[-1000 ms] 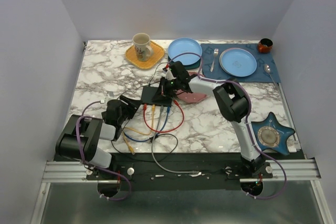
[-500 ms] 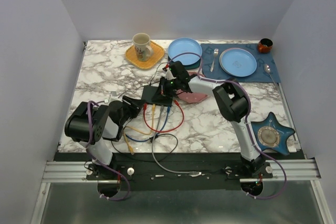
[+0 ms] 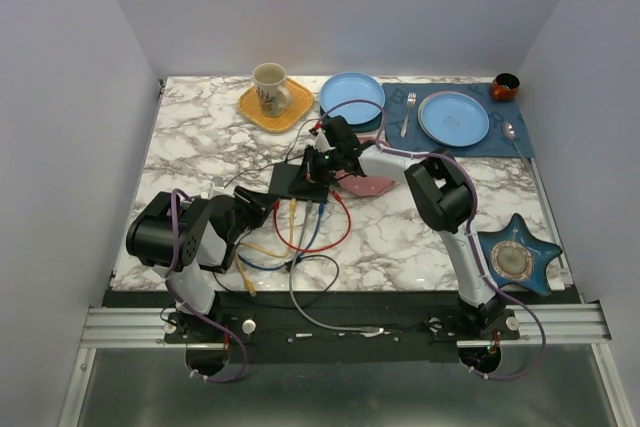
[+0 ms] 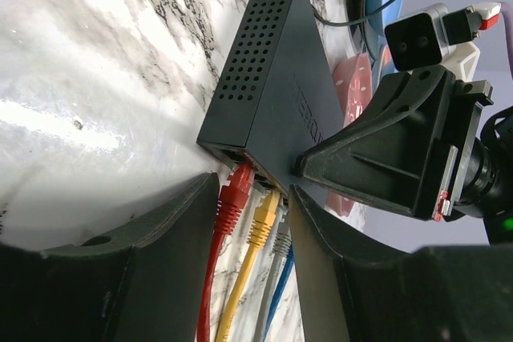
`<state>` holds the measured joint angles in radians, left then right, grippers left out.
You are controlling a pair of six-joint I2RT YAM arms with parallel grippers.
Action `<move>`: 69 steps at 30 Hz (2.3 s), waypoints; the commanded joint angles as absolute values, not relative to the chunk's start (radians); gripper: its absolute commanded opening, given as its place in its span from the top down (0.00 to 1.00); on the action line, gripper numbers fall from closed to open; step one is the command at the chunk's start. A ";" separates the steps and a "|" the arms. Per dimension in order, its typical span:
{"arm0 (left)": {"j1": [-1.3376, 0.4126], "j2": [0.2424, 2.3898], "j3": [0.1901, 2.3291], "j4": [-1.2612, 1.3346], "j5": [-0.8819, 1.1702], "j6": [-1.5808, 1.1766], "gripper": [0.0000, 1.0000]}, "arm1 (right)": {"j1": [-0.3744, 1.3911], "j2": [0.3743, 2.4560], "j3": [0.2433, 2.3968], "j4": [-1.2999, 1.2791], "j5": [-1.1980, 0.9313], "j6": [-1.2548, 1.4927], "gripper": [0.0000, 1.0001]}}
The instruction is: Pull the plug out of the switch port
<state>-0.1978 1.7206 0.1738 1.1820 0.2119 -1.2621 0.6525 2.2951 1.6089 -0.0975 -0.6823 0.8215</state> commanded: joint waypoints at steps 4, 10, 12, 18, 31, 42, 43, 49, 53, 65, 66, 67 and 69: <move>-0.219 1.784 0.178 1.066 0.221 -1.273 0.55 | 0.650 2.335 1.631 -0.126 -0.669 0.819 0.99; -0.224 1.764 0.193 0.994 0.206 -1.272 0.58 | 0.650 2.335 1.628 -0.127 -0.667 0.819 0.99; -0.230 1.750 0.201 0.960 0.204 -1.273 0.58 | 0.650 2.335 1.625 -0.130 -0.666 0.818 0.99; -0.252 1.700 0.244 0.824 0.187 -1.256 0.64 | 0.650 2.333 1.626 -0.135 -0.660 0.816 0.99; -0.258 1.698 0.262 0.785 0.184 -1.256 0.84 | 0.650 2.338 1.621 -0.143 -0.655 0.815 0.99; -0.258 1.720 0.233 0.864 0.196 -1.269 1.00 | 0.650 2.336 1.620 -0.146 -0.649 0.808 0.99; -0.258 1.721 0.230 0.870 0.198 -1.272 1.00 | 0.650 2.336 1.620 -0.146 -0.649 0.808 0.99; -0.258 1.732 0.213 0.908 0.209 -1.279 1.00 | 0.650 2.336 1.624 -0.152 -0.647 0.805 0.99; -0.259 1.726 0.195 0.917 0.218 -1.279 1.00 | 0.650 2.336 1.628 -0.153 -0.644 0.804 0.99; -0.261 1.674 0.130 0.922 0.233 -1.273 1.00 | 0.650 2.345 1.638 -0.164 -0.638 0.802 0.99; -0.261 1.672 0.130 0.922 0.235 -1.273 1.00 | 0.650 2.345 1.640 -0.166 -0.637 0.801 0.99; -0.261 1.663 0.129 0.922 0.236 -1.272 1.00 | 0.650 2.347 1.640 -0.166 -0.637 0.801 0.99; -0.261 1.652 0.129 0.916 0.238 -1.272 1.00 | 0.650 2.344 1.640 -0.167 -0.635 0.799 0.99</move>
